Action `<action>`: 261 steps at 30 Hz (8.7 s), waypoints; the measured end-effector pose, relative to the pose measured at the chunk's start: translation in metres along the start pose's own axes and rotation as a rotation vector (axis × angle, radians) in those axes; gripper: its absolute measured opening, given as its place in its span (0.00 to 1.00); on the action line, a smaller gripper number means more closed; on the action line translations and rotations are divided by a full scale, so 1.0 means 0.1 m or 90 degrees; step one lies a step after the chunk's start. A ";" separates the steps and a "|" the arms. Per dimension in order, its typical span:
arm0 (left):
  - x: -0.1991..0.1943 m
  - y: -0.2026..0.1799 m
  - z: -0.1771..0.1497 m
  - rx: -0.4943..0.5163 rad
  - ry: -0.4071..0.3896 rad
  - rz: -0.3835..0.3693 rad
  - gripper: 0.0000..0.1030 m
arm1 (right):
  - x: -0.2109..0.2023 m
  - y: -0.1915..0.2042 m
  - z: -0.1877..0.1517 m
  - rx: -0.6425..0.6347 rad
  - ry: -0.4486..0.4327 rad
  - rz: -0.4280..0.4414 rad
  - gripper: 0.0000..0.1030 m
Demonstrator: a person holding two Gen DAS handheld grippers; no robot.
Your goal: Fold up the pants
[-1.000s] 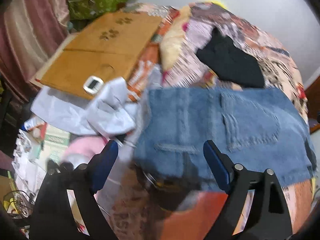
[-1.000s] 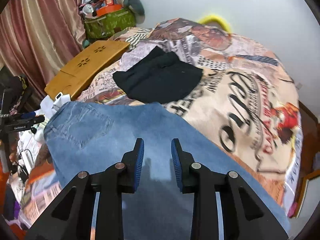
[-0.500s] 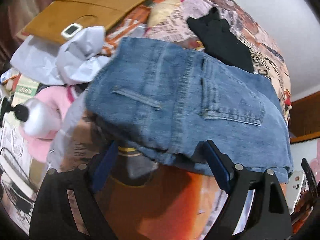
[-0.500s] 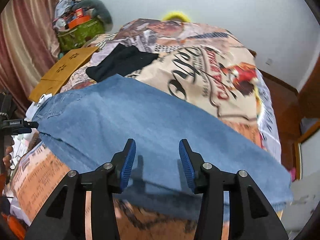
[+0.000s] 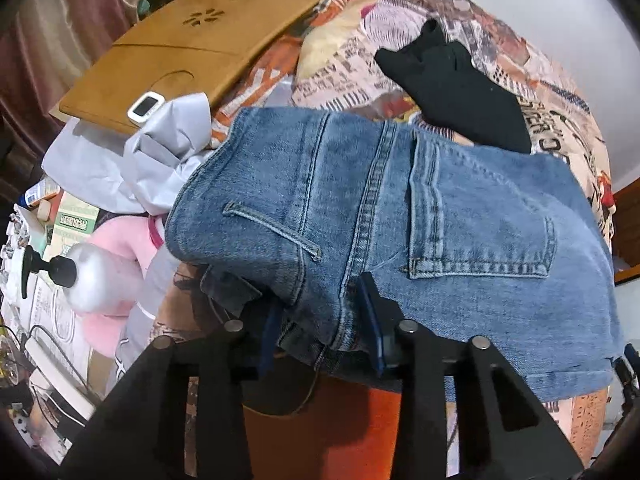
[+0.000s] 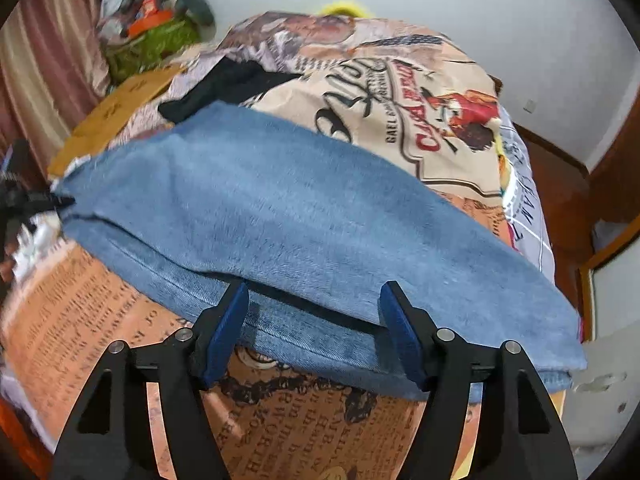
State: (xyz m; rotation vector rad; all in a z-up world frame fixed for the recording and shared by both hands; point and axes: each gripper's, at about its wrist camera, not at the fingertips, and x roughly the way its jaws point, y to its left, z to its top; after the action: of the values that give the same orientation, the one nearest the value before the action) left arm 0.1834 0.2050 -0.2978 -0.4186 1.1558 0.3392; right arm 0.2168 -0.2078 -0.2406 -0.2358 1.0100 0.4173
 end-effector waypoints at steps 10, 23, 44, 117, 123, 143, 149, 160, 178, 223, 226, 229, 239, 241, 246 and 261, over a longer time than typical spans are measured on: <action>-0.32 -0.11 0.12 0.021 -0.062 0.009 0.28 | 0.16 0.18 0.11 -0.059 -0.020 0.021 0.22; -0.47 -0.10 0.02 0.063 -0.077 0.013 0.26 | -0.09 0.14 0.07 -0.030 -0.038 0.101 0.08; -0.39 0.01 -0.18 0.108 -0.054 0.105 0.62 | -0.16 -0.13 -0.29 0.061 -0.007 0.040 0.60; -0.18 -1.90 -0.42 0.416 -0.028 -0.021 0.87 | -0.33 -2.66 -1.39 0.513 -0.034 -0.273 0.12; -0.23 -1.95 -0.34 0.415 -0.034 -0.006 0.86 | -0.52 -2.56 -1.44 0.517 -0.041 -0.236 0.36; 0.02 -3.09 -0.19 0.573 -0.030 -0.007 0.86 | -0.34 -2.33 -1.52 0.632 -0.099 -0.053 0.51; 0.14 -3.35 -0.18 0.583 -0.017 -0.019 0.86 | -0.27 -2.45 -1.56 0.646 -0.106 -0.050 0.51; 0.27 -3.64 -0.21 0.599 0.011 -0.041 0.87 | -0.14 -2.65 -1.50 0.623 -0.107 -0.081 0.26; -0.22 -3.43 -0.11 0.539 -0.069 -0.087 0.86 | -0.93 -2.33 -0.87 0.514 -0.247 -0.106 0.09; -0.93 -2.21 0.05 0.391 -0.146 -0.132 0.86 | 0.06 -0.15 0.37 0.125 -0.045 0.222 0.57; -0.94 -2.45 0.04 0.419 -0.149 -0.136 0.87 | -0.06 -0.33 0.40 0.144 -0.079 0.199 0.57; -0.92 -2.66 0.04 0.442 -0.150 -0.142 0.88 | -0.17 -0.55 0.43 0.166 -0.105 0.162 0.58; -0.61 -3.26 0.09 0.489 -0.106 -0.156 0.88 | -0.09 -1.11 0.46 0.222 -0.112 0.100 0.58; -0.47 -3.34 0.09 0.493 -0.087 -0.149 0.88 | 0.01 -1.17 0.45 0.228 -0.100 0.097 0.58; -0.12 -3.45 0.04 0.513 -0.037 -0.116 0.88 | 0.33 -1.24 0.39 0.234 -0.055 0.097 0.58; 0.16 -3.24 -0.20 0.531 -0.001 -0.091 0.99 | 0.61 -1.19 -0.01 0.211 0.006 0.093 0.70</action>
State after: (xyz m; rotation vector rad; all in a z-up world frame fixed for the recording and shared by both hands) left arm 0.3244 -0.0872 -0.2725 0.2334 1.1527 -0.2759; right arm 0.2968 -0.3012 -0.2930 0.1344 1.0922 0.3754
